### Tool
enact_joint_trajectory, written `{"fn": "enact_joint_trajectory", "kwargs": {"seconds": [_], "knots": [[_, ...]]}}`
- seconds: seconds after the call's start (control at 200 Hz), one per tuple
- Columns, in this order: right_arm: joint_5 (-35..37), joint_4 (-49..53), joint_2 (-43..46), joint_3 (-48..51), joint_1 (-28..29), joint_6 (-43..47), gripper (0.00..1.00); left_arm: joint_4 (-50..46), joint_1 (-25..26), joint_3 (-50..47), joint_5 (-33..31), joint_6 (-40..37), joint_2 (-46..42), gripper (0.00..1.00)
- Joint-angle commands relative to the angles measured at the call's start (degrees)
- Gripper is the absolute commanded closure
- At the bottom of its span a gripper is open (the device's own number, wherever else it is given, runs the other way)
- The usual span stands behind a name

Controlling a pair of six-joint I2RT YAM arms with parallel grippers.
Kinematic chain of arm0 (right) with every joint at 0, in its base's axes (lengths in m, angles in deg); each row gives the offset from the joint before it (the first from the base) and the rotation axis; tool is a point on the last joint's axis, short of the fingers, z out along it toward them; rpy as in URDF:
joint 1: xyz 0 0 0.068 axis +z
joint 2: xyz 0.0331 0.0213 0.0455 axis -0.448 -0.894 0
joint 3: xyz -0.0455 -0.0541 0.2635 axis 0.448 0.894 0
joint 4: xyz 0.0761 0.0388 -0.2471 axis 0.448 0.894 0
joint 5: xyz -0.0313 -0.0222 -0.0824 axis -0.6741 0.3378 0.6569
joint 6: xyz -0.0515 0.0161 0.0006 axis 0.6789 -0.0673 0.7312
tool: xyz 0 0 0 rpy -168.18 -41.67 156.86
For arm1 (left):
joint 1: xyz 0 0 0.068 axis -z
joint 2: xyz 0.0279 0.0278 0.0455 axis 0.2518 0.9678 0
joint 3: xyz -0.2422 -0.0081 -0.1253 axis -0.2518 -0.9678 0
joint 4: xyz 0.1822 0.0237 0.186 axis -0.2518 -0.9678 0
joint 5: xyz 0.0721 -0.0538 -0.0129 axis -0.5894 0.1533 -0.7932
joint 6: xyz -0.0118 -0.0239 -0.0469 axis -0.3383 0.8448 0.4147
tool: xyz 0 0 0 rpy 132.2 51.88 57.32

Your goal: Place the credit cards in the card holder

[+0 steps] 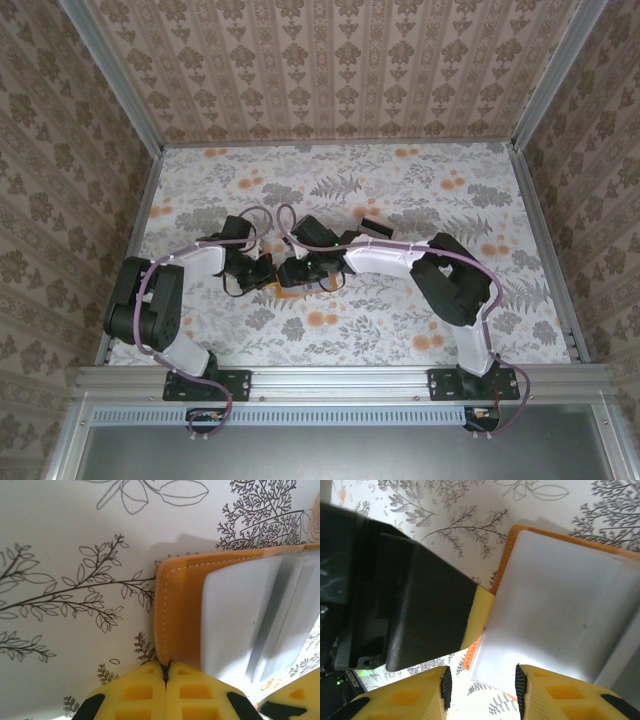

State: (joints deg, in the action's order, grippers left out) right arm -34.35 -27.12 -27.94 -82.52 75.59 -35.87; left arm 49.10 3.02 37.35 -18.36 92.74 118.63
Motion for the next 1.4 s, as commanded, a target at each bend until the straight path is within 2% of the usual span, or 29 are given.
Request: {"fn": "enact_joint_trajectory", "kwargs": {"seconds": [0.0, 0.265, 0.32, 0.39, 0.51, 0.73, 0.855, 0.97, 1.11, 1.37, 1.395], "knots": [[-1.50, -1.01, -0.85, -0.74, -0.51, -0.82, 0.59, -0.45, 0.32, 0.21, -0.34, 0.37, 1.19, 1.00], [-0.46, -1.82, 1.17, 2.23, -2.02, -0.80, 0.59, -1.76, -0.02, -0.05, -1.42, -0.08, 0.37, 1.00], [-0.07, -1.76, 2.46, 3.23, -2.61, -0.57, 0.59, -2.07, -0.42, -0.29, -1.90, 0.08, -0.62, 0.93], [0.72, -0.64, 4.07, 3.83, -3.38, 0.23, 0.59, -2.64, -0.81, -0.25, -2.18, 0.12, -2.03, 0.75], [1.95, 0.51, 7.14, 5.39, -5.33, 1.40, 0.59, -6.13, -0.82, 1.54, -3.92, -0.91, -4.69, 0.65], [4.37, 3.40, 15.02, 7.99, -9.40, 4.07, 0.59, -13.13, -1.47, 5.60, -7.30, -2.91, -9.11, 0.61], [8.19, 6.95, 19.41, 9.18, -12.78, 6.96, 0.57, -16.91, -2.18, 8.20, -10.00, -4.33, -12.00, 0.58], [10.70, 9.12, 22.67, 11.01, -17.07, 9.45, 0.55, -16.05, -2.22, 9.21, -9.17, -4.48, -13.20, 0.57], [12.67, 11.62, 25.59, 12.75, -22.23, 12.81, 0.52, -11.86, -0.26, 11.56, -6.41, -2.85, -10.30, 0.56], [15.97, 15.07, 26.61, 13.41, -29.38, 18.60, 0.47, -9.12, 8.14, 26.19, -6.49, -3.10, 3.25, 0.56], [15.93, 15.16, 26.36, 13.32, -29.77, 19.08, 0.47, -9.14, 10.26, 27.82, -6.33, -3.30, 4.90, 0.56]]}}
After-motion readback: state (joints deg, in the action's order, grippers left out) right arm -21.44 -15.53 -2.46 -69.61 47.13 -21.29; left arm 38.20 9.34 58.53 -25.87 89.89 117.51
